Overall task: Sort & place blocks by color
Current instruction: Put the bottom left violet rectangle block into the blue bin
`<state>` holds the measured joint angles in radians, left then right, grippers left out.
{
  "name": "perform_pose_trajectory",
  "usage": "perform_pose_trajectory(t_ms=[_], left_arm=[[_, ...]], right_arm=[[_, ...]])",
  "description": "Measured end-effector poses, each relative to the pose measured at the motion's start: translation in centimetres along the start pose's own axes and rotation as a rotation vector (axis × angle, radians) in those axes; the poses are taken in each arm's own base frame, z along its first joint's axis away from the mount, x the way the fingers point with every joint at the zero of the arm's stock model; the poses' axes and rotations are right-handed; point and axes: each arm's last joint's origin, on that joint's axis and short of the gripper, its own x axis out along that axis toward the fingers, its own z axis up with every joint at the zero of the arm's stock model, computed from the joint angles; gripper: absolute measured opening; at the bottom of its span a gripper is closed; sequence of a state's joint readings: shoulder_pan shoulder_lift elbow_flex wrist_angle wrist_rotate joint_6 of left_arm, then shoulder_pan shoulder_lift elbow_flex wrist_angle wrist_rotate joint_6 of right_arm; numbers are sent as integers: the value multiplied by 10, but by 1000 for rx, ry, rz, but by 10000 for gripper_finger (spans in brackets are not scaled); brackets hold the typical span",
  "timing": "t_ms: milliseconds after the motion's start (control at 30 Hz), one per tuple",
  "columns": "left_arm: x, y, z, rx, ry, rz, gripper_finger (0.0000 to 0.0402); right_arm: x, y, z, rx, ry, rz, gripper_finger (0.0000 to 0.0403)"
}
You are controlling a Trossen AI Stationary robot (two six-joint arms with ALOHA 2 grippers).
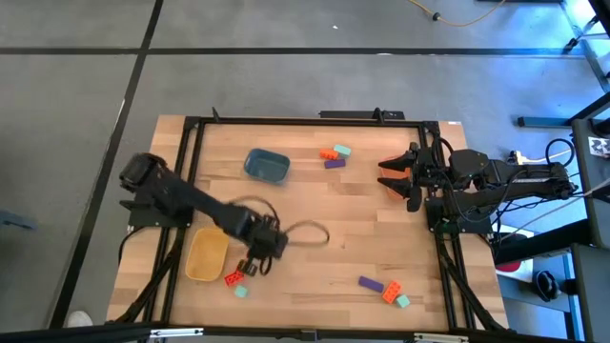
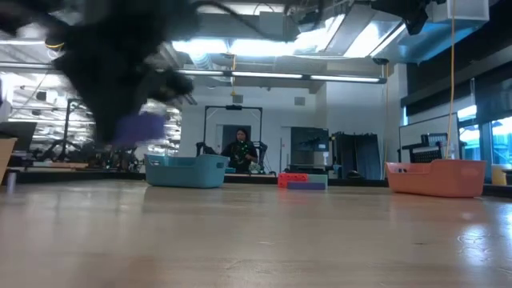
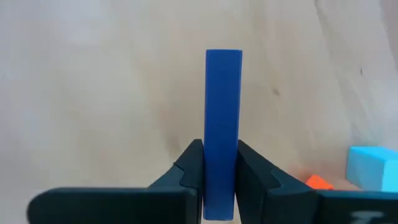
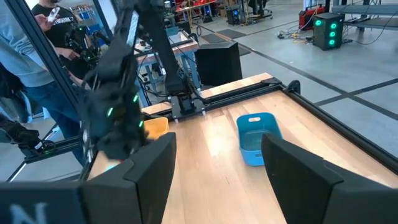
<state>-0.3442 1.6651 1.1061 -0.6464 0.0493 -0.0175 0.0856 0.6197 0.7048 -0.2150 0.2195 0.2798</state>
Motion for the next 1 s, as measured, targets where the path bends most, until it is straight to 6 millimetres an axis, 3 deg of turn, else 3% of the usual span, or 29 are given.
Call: perform_pose_trajectory(t_ms=[233,367,467,533,600,800,1000], left_arm=[[-118,66,-13,-214,-424,259,45],[-185,87,-29,-310,-761,395,45],[-214,93,-35,-332,-960,459,45],[-217,94,-36,-327,-1078,462,45],[-207,95,-34,-323,-1191,418,45],[-145,92,-46,-404,-1341,270,45],[-140,90,-55,-418,-1444,279,45]], right_arm=[[0,0,0,0,0,0,239],[0,0,0,5,-1,1,239],[0,1,2,9,-17,6,239],[1,1,3,11,-27,9,239],[2,1,3,12,-33,11,239],[8,2,1,7,-14,6,239],[12,3,-1,0,3,2,239]])
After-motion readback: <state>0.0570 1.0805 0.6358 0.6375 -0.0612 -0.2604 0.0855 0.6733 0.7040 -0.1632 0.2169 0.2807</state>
